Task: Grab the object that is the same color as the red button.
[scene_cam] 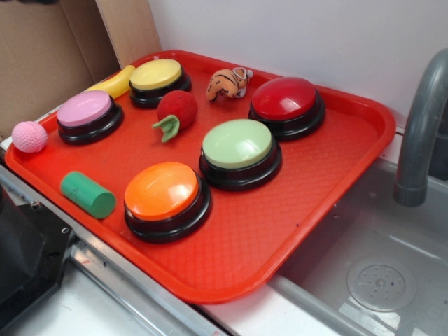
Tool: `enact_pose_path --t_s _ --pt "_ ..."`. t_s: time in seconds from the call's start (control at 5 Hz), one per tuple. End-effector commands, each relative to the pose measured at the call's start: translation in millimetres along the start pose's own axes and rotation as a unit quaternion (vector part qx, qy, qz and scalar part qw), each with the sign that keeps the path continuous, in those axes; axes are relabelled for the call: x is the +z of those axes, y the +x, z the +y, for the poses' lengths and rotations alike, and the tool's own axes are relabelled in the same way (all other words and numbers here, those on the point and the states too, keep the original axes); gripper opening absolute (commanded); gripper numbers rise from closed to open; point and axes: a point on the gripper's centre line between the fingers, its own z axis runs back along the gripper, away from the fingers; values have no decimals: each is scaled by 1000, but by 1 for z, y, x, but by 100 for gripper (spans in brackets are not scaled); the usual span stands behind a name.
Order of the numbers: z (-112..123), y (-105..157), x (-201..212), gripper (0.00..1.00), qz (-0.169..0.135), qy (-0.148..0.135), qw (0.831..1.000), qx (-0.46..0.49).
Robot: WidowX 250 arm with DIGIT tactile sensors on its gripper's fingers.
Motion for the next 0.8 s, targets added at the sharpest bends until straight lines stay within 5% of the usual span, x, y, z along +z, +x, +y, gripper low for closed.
enact_pose_path --t_s 0.0,0.2,0.6 --pt "19 52 -51 100 -30 18 993 111" --pt "27 66 -80 100 -43 45 987 151" --pt "51 88 -136 100 -74 45 974 207"
